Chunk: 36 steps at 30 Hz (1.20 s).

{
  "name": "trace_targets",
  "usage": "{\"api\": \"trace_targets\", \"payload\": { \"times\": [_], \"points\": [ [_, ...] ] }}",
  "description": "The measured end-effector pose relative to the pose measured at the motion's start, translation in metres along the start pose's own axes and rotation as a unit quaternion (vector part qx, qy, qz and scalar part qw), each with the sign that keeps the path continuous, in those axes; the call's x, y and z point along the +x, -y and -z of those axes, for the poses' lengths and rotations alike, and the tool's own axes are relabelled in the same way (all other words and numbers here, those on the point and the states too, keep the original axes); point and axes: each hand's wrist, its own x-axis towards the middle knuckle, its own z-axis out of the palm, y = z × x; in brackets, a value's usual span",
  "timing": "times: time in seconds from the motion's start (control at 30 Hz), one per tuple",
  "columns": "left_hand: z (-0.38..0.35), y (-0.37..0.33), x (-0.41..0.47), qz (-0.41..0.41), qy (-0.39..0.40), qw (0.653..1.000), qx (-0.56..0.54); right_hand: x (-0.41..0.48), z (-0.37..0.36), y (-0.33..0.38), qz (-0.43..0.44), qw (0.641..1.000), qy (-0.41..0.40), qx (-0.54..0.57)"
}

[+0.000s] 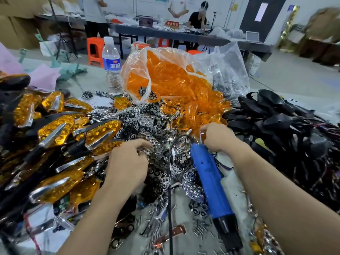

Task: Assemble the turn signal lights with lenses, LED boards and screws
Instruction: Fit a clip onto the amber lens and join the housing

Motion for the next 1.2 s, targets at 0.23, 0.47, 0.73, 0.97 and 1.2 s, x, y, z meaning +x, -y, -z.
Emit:
{"api": "trace_targets", "payload": {
  "times": [0.23, 0.47, 0.73, 0.97, 1.2],
  "points": [
    [-0.002, -0.006, 0.000, -0.035, -0.034, 0.998, -0.050, -0.009, -0.007, 0.004, -0.001, 0.983, -0.059, 0.172],
    [0.002, -0.012, -0.012, -0.063, -0.031, 0.995, -0.076, -0.048, 0.017, 0.024, 0.045, 0.940, -0.123, 0.314],
    [0.005, -0.016, -0.020, -0.083, -0.001, 0.991, -0.109, -0.077, 0.010, 0.035, 0.031, 0.914, -0.215, 0.342],
    [-0.001, -0.027, -0.020, -0.004, 0.184, 0.883, -0.431, -0.119, -0.010, 0.082, 0.133, 0.851, -0.180, 0.474],
    [0.010, -0.023, -0.011, 0.082, 0.124, 0.877, -0.457, -0.135, -0.008, 0.066, 0.071, 0.881, -0.188, 0.428]
  ]
}}
